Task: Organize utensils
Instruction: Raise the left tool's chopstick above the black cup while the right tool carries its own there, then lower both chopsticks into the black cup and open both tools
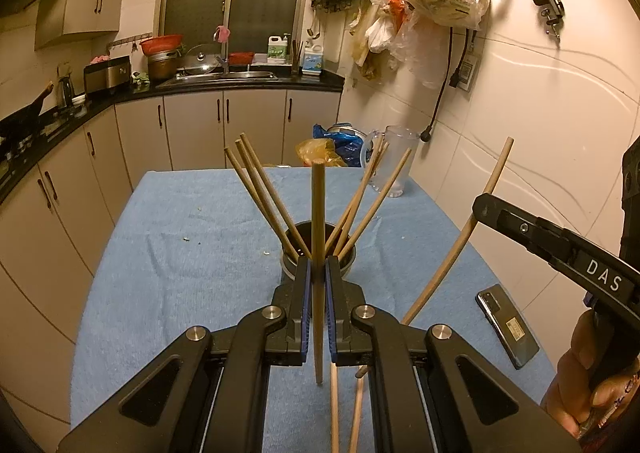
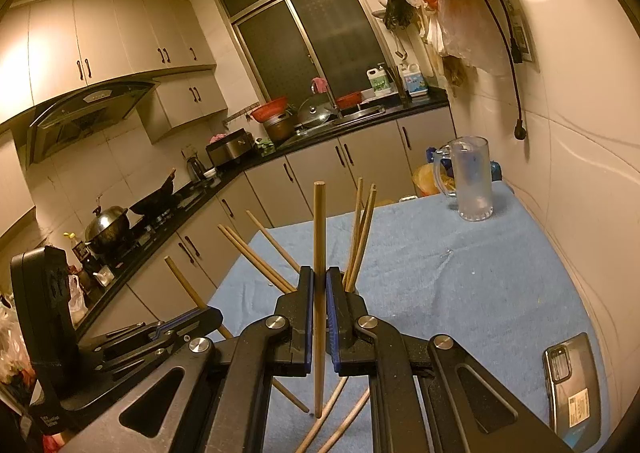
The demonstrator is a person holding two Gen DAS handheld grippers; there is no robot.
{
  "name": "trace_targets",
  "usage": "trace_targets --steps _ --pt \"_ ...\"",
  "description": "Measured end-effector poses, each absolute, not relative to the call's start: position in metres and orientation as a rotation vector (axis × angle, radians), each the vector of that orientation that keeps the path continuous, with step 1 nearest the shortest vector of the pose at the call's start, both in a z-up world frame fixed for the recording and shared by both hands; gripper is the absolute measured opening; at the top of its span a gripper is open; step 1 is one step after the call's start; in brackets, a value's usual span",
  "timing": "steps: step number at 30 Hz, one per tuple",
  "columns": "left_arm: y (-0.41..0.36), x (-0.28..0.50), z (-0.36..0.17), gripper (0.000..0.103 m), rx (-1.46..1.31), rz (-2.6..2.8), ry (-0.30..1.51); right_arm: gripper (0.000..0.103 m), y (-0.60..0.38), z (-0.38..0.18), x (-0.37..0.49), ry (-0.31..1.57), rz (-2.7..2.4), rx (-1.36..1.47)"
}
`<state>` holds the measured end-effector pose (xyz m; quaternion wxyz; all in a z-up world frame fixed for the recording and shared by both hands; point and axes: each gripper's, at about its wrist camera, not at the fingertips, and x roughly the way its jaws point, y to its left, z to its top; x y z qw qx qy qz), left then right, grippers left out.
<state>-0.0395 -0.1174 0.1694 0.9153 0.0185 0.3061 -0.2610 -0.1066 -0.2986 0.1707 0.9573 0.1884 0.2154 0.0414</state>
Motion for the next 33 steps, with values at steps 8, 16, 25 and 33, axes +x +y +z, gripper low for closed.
trace_targets --steps 8,16,25,33 --pt "-0.118 -0.039 0.172 0.006 0.043 -0.541 0.624 0.007 -0.298 0.175 -0.106 0.429 0.083 0.381" --pt "-0.117 -0.038 0.176 0.006 0.039 -0.549 0.618 0.007 -0.299 0.182 -0.105 0.419 0.08 0.382" --pt "-0.109 -0.028 0.205 0.006 -0.016 -0.577 0.591 0.007 -0.305 0.2 -0.104 0.381 0.068 0.378" --pt "-0.104 -0.01 0.242 0.006 -0.062 -0.572 0.526 0.007 -0.316 0.227 -0.091 0.321 0.052 0.398"
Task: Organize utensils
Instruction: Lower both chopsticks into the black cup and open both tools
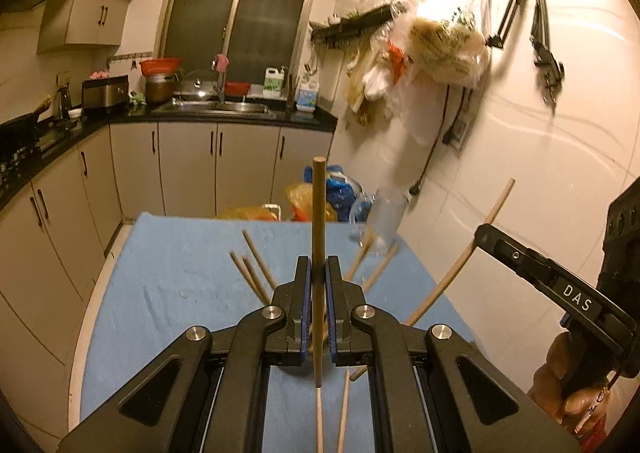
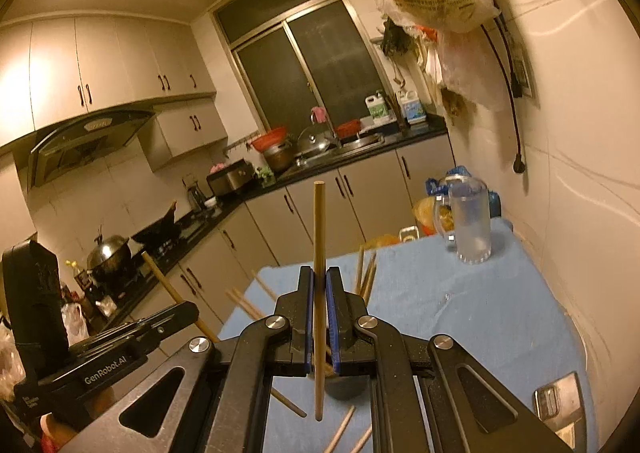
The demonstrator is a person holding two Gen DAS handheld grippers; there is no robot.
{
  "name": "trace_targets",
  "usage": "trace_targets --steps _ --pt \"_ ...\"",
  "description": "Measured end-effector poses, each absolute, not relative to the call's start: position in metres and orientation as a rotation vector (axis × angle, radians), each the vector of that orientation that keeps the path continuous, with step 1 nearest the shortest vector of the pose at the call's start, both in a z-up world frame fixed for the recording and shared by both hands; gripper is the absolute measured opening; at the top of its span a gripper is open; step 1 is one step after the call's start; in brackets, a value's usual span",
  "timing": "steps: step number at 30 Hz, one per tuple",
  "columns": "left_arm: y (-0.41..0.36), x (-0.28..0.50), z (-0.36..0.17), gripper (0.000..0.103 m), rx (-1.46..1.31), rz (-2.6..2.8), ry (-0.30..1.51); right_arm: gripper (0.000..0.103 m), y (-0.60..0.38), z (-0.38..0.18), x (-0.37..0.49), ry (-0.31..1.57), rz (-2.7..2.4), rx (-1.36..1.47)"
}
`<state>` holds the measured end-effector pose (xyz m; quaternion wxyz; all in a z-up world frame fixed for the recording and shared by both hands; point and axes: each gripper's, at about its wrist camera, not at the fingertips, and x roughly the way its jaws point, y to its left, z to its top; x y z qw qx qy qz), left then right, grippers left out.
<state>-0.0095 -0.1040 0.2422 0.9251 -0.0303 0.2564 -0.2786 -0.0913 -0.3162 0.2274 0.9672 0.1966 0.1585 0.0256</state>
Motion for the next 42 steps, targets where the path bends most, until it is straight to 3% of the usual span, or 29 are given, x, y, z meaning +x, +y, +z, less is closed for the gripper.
trace_targets --steps 10,25,42 --pt "-0.102 0.035 0.247 0.006 -0.172 -0.538 0.501 0.007 -0.325 0.245 -0.055 0.278 0.0 0.425" --pt "-0.101 0.058 0.179 0.006 -0.169 -0.55 0.625 0.007 -0.321 0.182 -0.018 0.412 -0.018 0.402" --pt "-0.11 0.062 0.162 0.006 -0.114 -0.551 0.651 0.007 -0.315 0.143 -0.006 0.507 -0.003 0.403"
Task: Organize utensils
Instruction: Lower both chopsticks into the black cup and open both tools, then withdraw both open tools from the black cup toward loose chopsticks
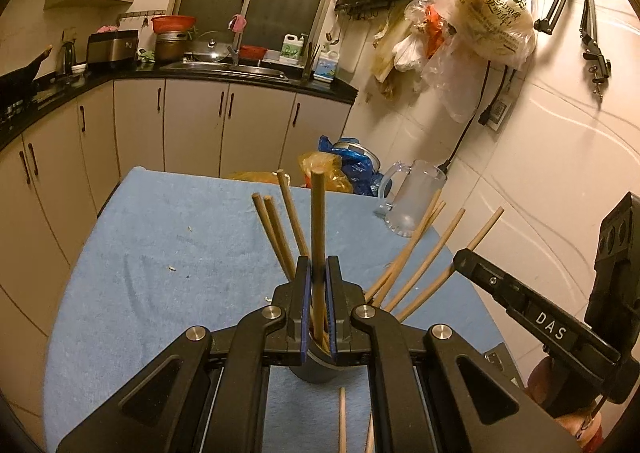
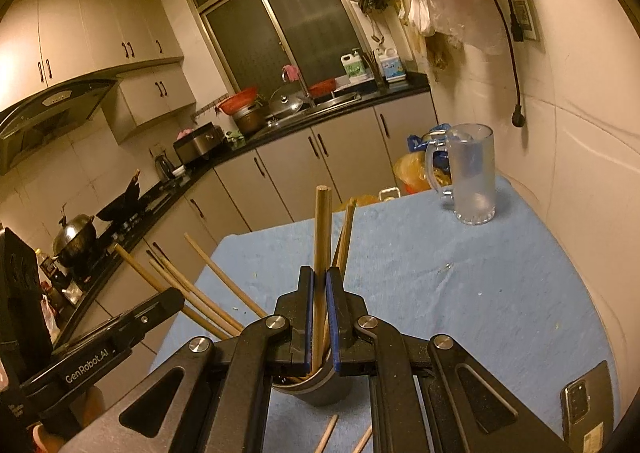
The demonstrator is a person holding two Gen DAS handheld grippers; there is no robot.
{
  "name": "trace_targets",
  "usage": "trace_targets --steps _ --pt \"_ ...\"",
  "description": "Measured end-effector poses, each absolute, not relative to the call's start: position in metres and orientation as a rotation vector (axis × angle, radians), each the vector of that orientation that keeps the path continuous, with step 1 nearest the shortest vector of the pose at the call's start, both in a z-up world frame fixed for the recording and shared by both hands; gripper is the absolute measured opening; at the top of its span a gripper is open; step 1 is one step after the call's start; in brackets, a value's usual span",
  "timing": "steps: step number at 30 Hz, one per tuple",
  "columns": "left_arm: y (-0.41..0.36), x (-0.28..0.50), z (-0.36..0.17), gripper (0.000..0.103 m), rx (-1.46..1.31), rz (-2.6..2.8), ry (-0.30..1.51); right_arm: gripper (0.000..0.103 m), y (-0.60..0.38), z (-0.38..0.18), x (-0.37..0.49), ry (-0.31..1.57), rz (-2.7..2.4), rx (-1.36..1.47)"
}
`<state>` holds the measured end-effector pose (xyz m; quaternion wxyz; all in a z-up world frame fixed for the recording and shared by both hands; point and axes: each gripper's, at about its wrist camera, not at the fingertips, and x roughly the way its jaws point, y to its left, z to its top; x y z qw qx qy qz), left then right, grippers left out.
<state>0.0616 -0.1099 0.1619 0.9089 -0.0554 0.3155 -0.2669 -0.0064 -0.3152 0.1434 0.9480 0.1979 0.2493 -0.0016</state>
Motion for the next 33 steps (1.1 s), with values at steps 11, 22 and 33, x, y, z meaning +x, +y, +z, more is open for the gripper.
trace_targets --steps 11,22,33 --pt "-0.109 0.066 0.159 0.006 -0.121 -0.542 0.656 0.008 -0.319 0.134 0.001 0.551 0.029 0.438" --pt "-0.105 0.065 0.16 0.019 -0.121 -0.531 0.64 0.02 -0.32 0.136 -0.002 0.554 0.035 0.438" --pt "-0.085 0.03 0.169 0.034 -0.134 -0.5 0.597 0.034 -0.324 0.144 -0.037 0.53 0.032 0.444"
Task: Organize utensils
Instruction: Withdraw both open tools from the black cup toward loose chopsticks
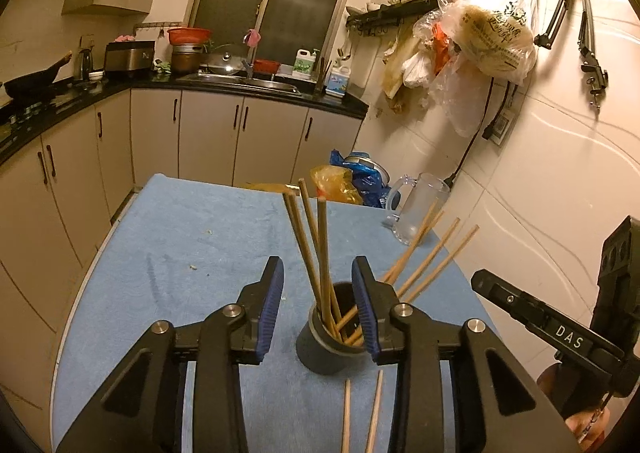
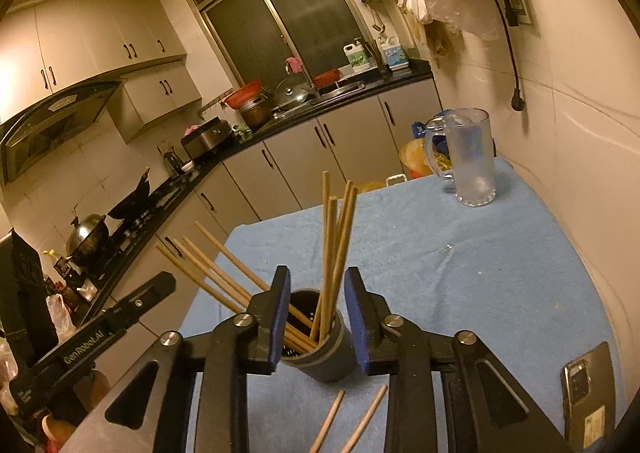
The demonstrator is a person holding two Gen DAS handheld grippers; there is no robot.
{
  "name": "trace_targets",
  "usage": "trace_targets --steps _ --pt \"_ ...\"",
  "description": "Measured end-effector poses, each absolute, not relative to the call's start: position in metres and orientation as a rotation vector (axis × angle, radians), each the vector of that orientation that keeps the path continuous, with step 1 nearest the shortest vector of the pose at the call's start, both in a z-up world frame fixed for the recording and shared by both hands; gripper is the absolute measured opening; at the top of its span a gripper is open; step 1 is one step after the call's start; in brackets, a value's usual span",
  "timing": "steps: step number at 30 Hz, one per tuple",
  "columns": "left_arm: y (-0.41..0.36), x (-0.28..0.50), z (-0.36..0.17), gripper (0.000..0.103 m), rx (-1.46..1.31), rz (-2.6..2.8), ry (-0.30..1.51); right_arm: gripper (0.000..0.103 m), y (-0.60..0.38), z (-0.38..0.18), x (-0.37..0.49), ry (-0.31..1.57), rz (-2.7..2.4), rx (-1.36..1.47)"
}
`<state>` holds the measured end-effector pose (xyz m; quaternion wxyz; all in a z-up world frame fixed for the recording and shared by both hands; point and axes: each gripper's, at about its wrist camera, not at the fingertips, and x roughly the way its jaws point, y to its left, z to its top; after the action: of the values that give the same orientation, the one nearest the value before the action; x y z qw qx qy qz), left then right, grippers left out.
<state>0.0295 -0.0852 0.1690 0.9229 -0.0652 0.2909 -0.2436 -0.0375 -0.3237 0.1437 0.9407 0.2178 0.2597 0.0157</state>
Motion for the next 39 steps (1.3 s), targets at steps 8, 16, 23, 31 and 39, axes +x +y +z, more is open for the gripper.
trace_targets --steps 8,16,23,31,39 --pt "-0.081 -0.016 0.129 0.038 -0.071 -0.503 0.659 0.041 -0.32 0.106 -0.077 0.616 -0.002 0.44" --pt "-0.09 -0.037 0.055 0.038 -0.039 -0.536 0.894 0.041 -0.315 0.039 -0.105 0.753 -0.003 0.502" --pt "-0.122 -0.03 0.024 0.035 0.038 -0.588 1.036 0.041 -0.322 0.026 -0.113 0.766 -0.021 0.517" --pt "-0.159 -0.016 0.01 0.008 0.163 -0.558 1.083 0.037 -0.332 0.027 -0.111 0.779 -0.035 0.539" --pt "-0.125 -0.014 0.014 0.007 0.123 -0.448 1.078 0.037 -0.325 0.025 -0.088 0.834 0.012 0.546"
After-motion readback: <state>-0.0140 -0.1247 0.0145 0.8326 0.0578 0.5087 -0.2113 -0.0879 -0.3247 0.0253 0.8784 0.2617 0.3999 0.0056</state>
